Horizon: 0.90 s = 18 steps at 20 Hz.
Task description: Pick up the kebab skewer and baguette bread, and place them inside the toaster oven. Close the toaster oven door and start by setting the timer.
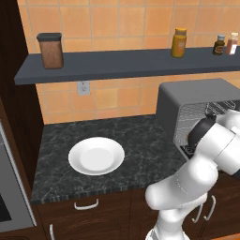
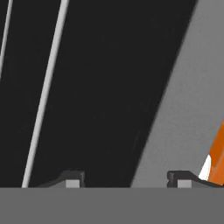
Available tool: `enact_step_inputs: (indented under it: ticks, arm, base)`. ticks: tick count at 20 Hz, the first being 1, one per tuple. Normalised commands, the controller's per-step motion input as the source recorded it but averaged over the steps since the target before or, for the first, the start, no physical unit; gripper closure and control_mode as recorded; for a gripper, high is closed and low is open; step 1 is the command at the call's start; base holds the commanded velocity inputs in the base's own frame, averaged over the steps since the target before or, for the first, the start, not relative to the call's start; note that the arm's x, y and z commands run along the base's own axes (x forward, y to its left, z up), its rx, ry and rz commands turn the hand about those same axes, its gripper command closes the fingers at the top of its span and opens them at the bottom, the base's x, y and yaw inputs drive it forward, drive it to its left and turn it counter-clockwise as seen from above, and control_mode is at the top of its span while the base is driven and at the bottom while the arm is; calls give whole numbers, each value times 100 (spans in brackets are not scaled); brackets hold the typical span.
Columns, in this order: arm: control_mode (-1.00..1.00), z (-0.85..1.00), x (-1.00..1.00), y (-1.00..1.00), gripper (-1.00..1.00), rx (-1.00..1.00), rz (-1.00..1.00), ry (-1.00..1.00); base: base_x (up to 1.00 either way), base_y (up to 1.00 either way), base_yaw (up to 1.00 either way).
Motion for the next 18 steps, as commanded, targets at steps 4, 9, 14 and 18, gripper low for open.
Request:
enact_step_inputs:
  ticks: [4, 9, 14, 18]
  arm:
    - [-100, -20, 40, 0, -100, 0, 0, 0]
    - [-100, -7, 43, 0, -100, 0, 0, 0]
    - [-100, 0, 45, 0, -100, 0, 0, -2]
    - [-100, -2, 52, 0, -100, 0, 0, 0]
  base:
    - [0, 0, 0]
    - [0, 0, 0]
    - [0, 0, 0]
    - [0, 0, 0]
